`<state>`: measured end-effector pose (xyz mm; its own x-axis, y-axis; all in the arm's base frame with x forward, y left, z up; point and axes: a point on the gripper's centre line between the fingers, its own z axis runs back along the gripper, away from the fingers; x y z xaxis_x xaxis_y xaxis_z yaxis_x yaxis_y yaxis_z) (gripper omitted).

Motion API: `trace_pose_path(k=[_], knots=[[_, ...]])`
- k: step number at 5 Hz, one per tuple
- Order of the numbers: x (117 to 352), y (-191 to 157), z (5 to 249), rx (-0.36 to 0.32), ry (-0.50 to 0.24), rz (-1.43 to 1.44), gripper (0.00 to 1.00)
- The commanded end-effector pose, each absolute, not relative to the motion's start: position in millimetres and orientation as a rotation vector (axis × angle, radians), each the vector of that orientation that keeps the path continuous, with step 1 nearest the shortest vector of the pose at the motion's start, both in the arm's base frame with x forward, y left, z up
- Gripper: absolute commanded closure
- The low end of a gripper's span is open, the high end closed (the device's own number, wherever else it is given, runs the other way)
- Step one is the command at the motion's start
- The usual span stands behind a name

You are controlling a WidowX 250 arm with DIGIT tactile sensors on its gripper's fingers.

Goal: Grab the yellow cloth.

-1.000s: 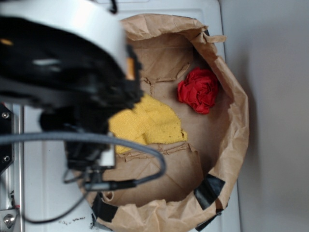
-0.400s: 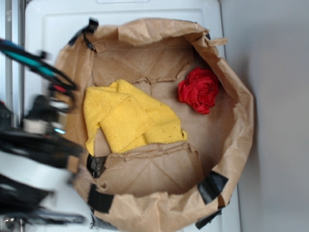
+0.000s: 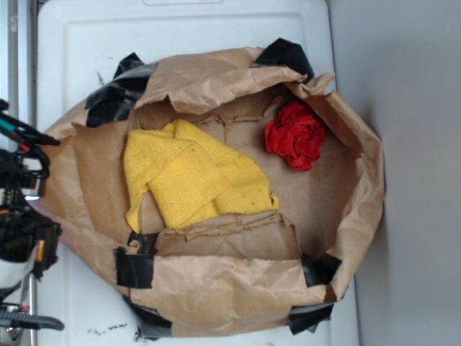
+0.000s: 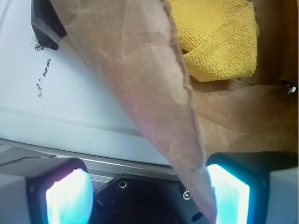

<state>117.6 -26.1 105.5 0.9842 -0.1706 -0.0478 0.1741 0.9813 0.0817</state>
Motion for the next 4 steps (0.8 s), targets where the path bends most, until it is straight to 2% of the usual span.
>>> trace_pose_path(k=[1,2,3,4], knots=[[115,-26,110,0.084,0.035,-0.170,0.00],[137,-14,143,-0.033,-0.049,-0.118,0.00],[153,-6,172,-0.099,-0.078,-0.076,0.00],[164,2,183,-0.119,-0.085,-0.030,0.00]])
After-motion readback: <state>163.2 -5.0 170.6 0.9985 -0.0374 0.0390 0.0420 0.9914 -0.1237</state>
